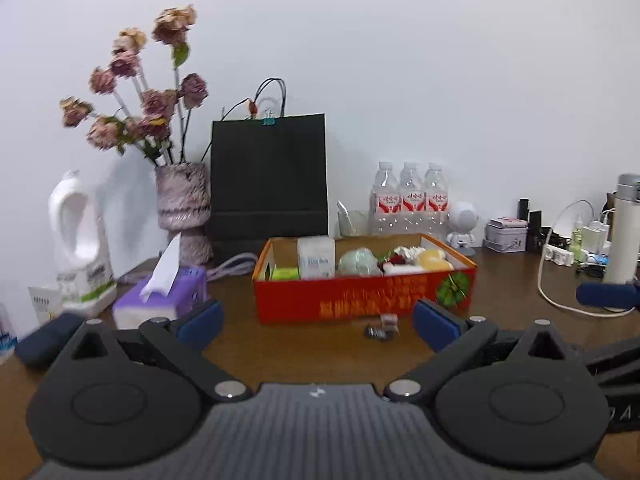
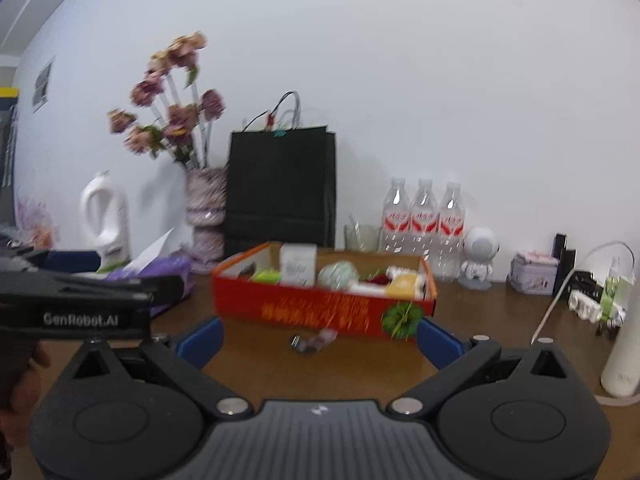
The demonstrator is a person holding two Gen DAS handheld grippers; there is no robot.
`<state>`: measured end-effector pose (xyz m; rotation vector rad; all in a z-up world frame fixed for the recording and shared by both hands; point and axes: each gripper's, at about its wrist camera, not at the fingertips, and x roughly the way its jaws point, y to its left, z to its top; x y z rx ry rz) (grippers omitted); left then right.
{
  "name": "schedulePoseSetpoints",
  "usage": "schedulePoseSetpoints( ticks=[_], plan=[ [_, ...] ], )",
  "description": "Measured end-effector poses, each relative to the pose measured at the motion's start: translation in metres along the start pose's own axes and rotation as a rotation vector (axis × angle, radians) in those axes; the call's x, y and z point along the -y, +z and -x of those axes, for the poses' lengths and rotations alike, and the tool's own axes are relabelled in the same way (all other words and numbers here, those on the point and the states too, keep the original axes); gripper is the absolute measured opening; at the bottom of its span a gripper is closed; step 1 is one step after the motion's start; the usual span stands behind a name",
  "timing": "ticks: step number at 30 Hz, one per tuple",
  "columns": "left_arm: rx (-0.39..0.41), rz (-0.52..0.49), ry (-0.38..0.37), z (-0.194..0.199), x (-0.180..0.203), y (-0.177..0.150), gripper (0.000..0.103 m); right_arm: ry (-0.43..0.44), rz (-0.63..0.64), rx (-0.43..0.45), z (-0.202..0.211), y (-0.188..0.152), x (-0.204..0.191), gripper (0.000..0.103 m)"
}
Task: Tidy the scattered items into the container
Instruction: 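Move both tools back toward the black candy wrapper and last clear wrapper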
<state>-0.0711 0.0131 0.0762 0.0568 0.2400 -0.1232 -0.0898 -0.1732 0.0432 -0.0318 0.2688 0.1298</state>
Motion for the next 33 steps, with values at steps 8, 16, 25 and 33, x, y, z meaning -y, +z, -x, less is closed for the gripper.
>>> schedulePoseSetpoints(
  ticks=[8,16,25,33],
  plan=[
    [-0.061,-0.035,0.043,0.036,0.006,-0.040,0.103,0.092,0.076,-0.086,0.051,-0.051,-0.031,0.103],
    [-0.117,-0.025,0.000,0.002,-0.002,-0.037,0.103,0.173,-0.033,-0.206,0.041,-0.064,-0.017,0.103],
    [-0.241,0.004,-0.040,-0.089,-0.012,-0.022,0.103,0.113,-0.185,-0.330,-0.060,-0.030,0.041,0.067],
    [-0.271,-0.005,-0.110,-0.130,-0.020,-0.016,0.103,0.106,-0.195,-0.431,-0.235,0.008,0.035,0.028]
  ],
)
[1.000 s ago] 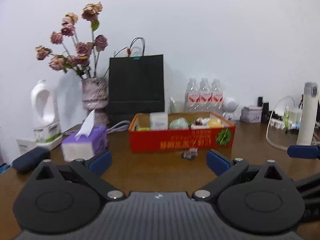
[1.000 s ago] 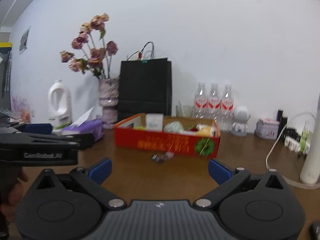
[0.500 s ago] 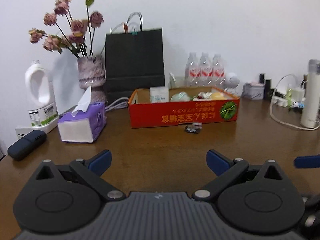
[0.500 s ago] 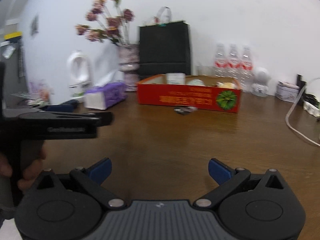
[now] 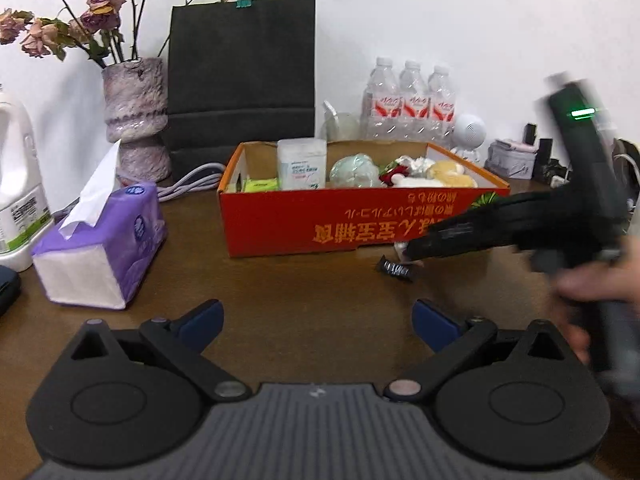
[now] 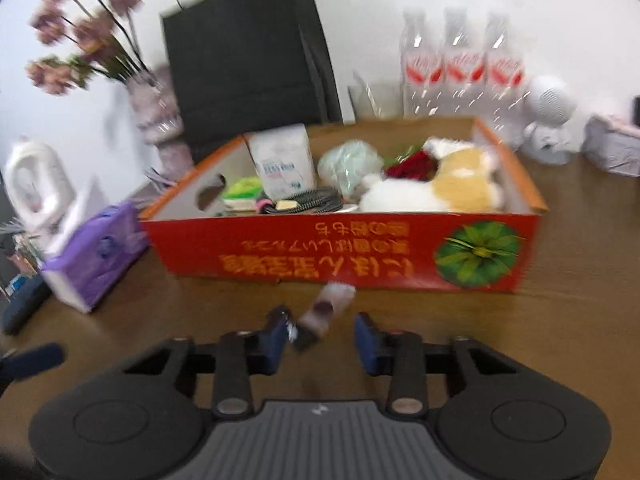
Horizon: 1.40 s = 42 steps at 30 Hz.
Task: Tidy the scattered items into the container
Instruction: 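Move both tools back toward the black candy wrapper and last clear wrapper, then grasp the black candy wrapper with the left tool while the right tool grasps the clear wrapper, then carry the candy wrapper and clear wrapper into the box with both tools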
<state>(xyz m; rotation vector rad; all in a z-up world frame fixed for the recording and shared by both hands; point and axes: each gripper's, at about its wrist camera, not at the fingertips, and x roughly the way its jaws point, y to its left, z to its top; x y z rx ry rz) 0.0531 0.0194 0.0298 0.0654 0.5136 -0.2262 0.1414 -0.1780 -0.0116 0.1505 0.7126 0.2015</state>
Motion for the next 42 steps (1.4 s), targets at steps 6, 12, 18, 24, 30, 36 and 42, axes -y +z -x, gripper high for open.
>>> schedulePoseSetpoints(
  ticks=[6,12,18,24,30,36,42],
  plan=[
    [-0.029,-0.081,-0.109,-0.028,0.006,0.012,0.095,-0.072,0.105,-0.026,-0.031,0.004,-0.012,0.016],
    [-0.076,-0.218,-0.197,-0.088,0.031,0.027,0.080,-0.093,0.089,-0.023,0.000,-0.008,0.020,0.014],
    [-0.165,-0.172,-0.260,-0.124,0.039,0.038,0.025,-0.063,0.001,0.017,0.029,-0.030,0.055,0.014],
    [-0.139,-0.205,-0.197,-0.117,0.049,0.033,0.020,-0.085,0.083,0.031,0.032,-0.038,0.042,0.014],
    [-0.067,-0.156,-0.059,-0.063,0.052,0.018,0.018,-0.025,0.118,0.033,0.040,-0.047,0.022,0.012],
    [0.123,-0.106,0.080,0.029,0.054,-0.010,0.018,-0.005,0.111,0.176,0.096,-0.079,-0.008,0.012],
    [0.224,0.056,0.143,0.107,0.064,-0.049,0.019,-0.006,0.134,0.290,0.160,-0.125,-0.037,0.012]
  ],
)
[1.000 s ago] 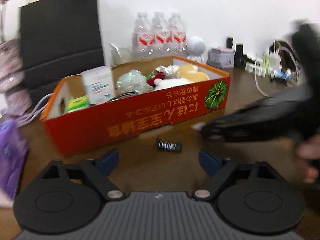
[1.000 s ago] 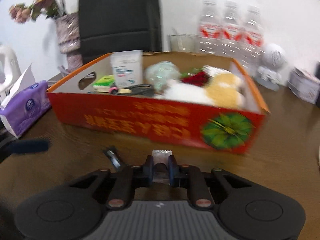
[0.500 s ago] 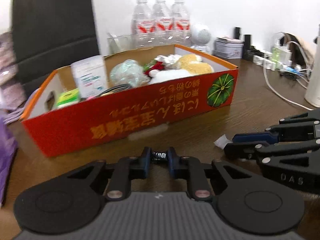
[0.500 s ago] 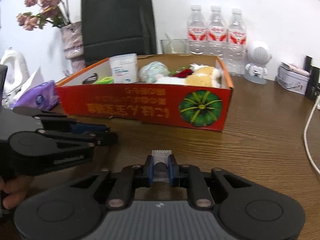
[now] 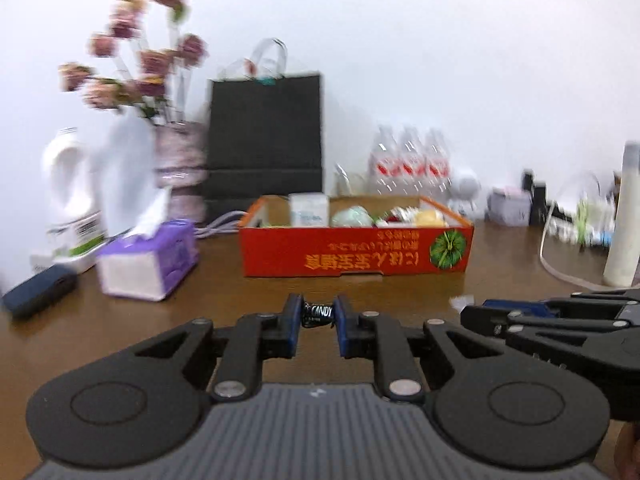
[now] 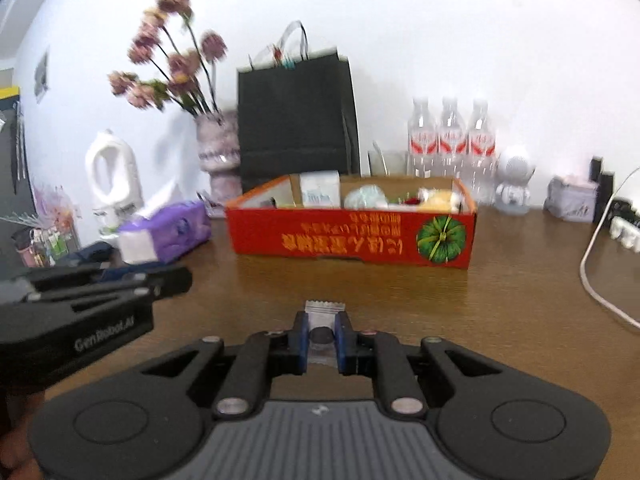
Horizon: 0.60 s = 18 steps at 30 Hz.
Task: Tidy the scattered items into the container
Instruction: 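Carry the candy wrapper and clear wrapper into the box with both tools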
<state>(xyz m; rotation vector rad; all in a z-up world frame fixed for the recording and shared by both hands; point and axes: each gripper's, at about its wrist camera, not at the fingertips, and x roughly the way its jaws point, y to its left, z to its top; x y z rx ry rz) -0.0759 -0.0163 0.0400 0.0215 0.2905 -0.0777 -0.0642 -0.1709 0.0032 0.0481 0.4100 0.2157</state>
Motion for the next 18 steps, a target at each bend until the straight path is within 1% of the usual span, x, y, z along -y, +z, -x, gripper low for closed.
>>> schedulePoseSetpoints(
  ticks=[2,3,7,9,12,14,18],
  plan=[
    [0.037,-0.010,-0.002,0.020,0.005,-0.010,0.019,0.001,0.036,0.061,0.023,-0.002,-0.009,0.012],
    [0.046,-0.020,0.008,0.029,0.007,-0.014,0.019,-0.008,0.051,0.081,0.032,-0.002,-0.013,0.012],
    [0.046,-0.008,0.010,0.056,0.004,-0.025,0.019,-0.028,0.058,0.134,0.066,-0.011,-0.026,0.012],
    [0.071,-0.013,0.015,0.071,0.002,-0.030,0.019,-0.041,0.058,0.153,0.081,-0.019,-0.032,0.012],
    [0.115,-0.035,-0.004,0.091,0.000,-0.038,0.019,-0.045,0.056,0.171,0.103,-0.037,-0.040,0.012],
    [0.143,-0.041,0.001,0.102,-0.002,-0.043,0.019,-0.046,0.062,0.182,0.115,-0.047,-0.045,0.012],
    [0.151,-0.024,0.021,0.113,-0.006,-0.046,0.019,-0.044,0.084,0.225,0.132,-0.054,-0.056,0.012]
  ],
)
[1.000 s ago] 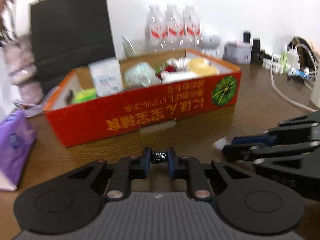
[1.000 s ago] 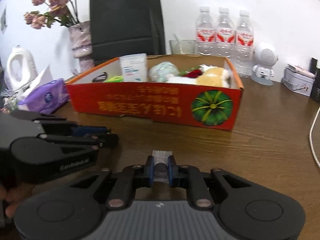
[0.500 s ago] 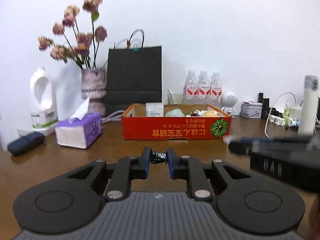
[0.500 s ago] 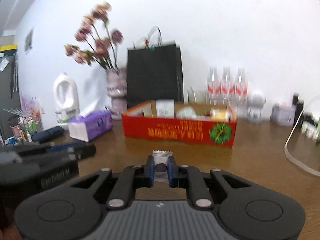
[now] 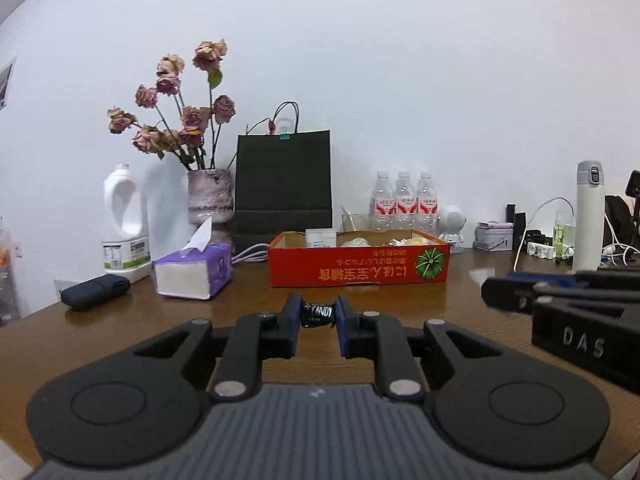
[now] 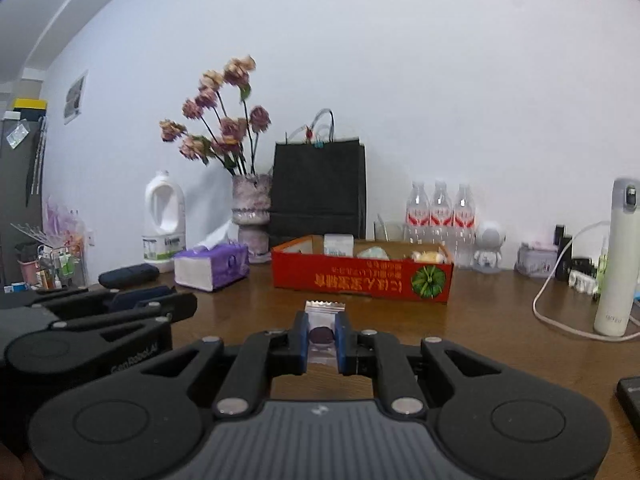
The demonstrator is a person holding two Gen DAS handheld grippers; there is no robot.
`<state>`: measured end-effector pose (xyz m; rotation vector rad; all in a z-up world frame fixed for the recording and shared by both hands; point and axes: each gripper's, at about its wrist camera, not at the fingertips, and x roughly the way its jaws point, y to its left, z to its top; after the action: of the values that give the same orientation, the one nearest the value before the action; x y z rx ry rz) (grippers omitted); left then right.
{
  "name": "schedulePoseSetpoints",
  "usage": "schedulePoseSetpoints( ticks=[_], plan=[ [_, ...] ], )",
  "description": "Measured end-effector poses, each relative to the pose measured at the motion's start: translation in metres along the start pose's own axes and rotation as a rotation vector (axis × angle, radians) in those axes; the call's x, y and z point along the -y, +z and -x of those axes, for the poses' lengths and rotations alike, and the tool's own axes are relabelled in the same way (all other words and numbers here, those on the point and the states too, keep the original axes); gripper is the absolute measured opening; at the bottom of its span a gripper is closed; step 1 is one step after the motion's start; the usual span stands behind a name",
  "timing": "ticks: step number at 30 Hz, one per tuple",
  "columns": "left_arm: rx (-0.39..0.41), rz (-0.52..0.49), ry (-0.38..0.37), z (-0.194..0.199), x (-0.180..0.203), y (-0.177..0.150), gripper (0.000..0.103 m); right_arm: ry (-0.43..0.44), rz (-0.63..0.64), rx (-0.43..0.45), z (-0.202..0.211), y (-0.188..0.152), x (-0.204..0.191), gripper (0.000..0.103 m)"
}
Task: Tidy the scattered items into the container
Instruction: 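Carry the candy wrapper and clear wrapper into the box with both tools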
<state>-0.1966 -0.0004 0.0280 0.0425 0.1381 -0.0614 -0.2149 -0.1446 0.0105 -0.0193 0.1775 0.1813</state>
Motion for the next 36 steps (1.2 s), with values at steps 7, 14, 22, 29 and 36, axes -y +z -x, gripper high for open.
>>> schedulePoseSetpoints(
  ticks=[7,14,22,29,36],
  plan=[
    [0.011,0.008,0.012,-0.001,0.000,-0.003,0.019,0.002,0.003,0.029,0.001,-0.001,-0.005,0.012],
    [-0.002,0.053,-0.001,-0.028,-0.003,0.010,0.020,-0.037,-0.015,0.028,-0.015,0.006,0.005,0.012],
    [0.012,0.072,-0.029,-0.100,-0.004,0.034,0.020,-0.059,-0.048,0.044,-0.075,0.039,0.028,0.012],
    [0.084,0.023,-0.027,-0.196,-0.006,0.069,0.020,-0.090,-0.062,0.090,-0.168,0.073,0.060,0.012],
    [0.008,0.050,-0.023,-0.285,-0.018,0.079,0.020,-0.087,-0.097,0.084,-0.247,0.095,0.083,0.012]
  ],
)
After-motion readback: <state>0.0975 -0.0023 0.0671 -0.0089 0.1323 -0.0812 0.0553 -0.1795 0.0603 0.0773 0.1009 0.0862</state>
